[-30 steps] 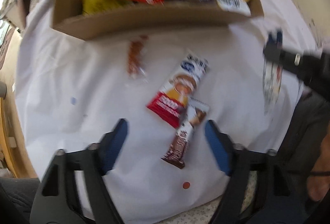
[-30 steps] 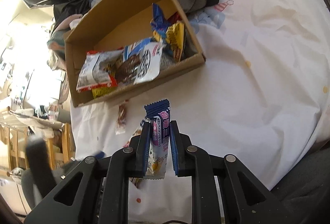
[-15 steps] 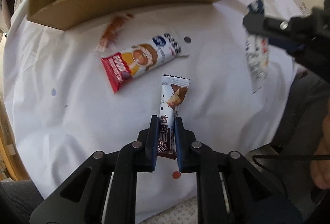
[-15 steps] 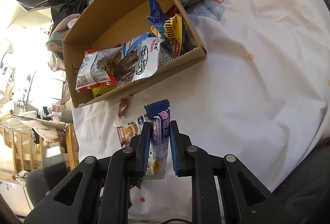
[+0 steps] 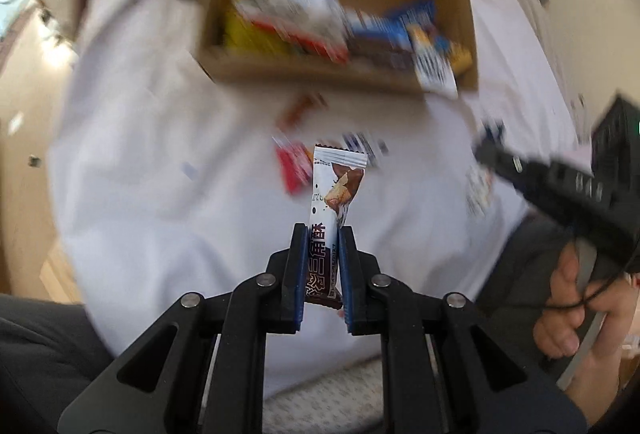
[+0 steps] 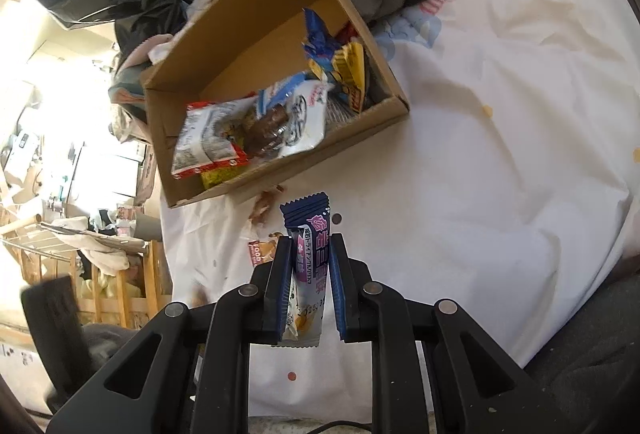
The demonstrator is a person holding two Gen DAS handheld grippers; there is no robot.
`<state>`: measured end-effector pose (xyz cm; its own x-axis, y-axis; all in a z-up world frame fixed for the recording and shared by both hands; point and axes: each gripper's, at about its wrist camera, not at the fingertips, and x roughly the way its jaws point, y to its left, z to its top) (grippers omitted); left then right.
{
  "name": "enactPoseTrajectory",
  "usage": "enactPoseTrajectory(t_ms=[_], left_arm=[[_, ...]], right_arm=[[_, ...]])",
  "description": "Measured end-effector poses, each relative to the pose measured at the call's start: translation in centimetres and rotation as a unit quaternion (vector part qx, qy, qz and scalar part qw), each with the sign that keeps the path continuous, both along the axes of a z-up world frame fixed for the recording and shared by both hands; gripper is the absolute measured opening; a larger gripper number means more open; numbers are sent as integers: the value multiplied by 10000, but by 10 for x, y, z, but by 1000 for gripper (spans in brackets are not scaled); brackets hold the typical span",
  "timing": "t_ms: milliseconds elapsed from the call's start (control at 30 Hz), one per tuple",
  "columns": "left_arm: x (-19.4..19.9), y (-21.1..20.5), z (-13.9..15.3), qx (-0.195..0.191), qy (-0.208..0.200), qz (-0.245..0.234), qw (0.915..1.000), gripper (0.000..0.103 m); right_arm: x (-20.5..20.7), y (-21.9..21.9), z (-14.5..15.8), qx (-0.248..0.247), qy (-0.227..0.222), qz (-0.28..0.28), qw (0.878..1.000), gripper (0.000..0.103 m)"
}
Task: Organize snacks
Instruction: 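Carry both held bars over the box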
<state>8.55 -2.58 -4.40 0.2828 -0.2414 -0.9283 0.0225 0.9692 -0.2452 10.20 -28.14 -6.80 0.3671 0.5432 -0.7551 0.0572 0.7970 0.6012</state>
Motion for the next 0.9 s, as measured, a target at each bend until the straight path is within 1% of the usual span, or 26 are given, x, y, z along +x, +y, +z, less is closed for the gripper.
enactPoseTrajectory(t_ms=[133, 200, 300, 433, 533, 600, 633, 667, 733, 833, 900], left_arm=[[12, 22, 28, 239, -496, 402, 9977, 12], [21, 33, 45, 355, -791, 623, 9943, 12], [30, 47, 63, 358, -1104, 820, 9898, 12], [52, 54, 84, 387, -1475, 902, 9842, 12], [71, 51, 95, 335, -1631, 910, 9818, 12], [77, 47, 101, 326, -1670, 906, 9812, 12], [78, 45, 103, 336, -1709, 890, 9807, 12], [82, 41, 108, 354, -1792, 807, 9799, 12], [88, 34, 111, 377, -1879, 686, 9791, 12], [100, 28, 107, 350, -1869, 661, 9795, 12], [108, 26, 99, 312, -1815, 670, 9806, 12]], right_arm=[[3, -4, 16, 62, -211, -22, 9998, 19], [7, -6, 27, 90, -335, -30, 9994, 19], [16, -10, 46, 48, -610, 15, 9981, 19], [35, -22, 70, 111, -988, -110, 9950, 19], [55, -31, 84, 236, -1145, -275, 9928, 19], [67, -37, 92, 289, -1184, -418, 9917, 19], [74, -40, 97, 396, -1230, -468, 9905, 19], [79, -44, 102, 472, -1294, -514, 9891, 19], [89, -47, 113, 467, -1464, -573, 9865, 19], [101, -48, 115, 397, -1560, -607, 9851, 19], [105, -48, 109, 389, -1556, -626, 9851, 19]])
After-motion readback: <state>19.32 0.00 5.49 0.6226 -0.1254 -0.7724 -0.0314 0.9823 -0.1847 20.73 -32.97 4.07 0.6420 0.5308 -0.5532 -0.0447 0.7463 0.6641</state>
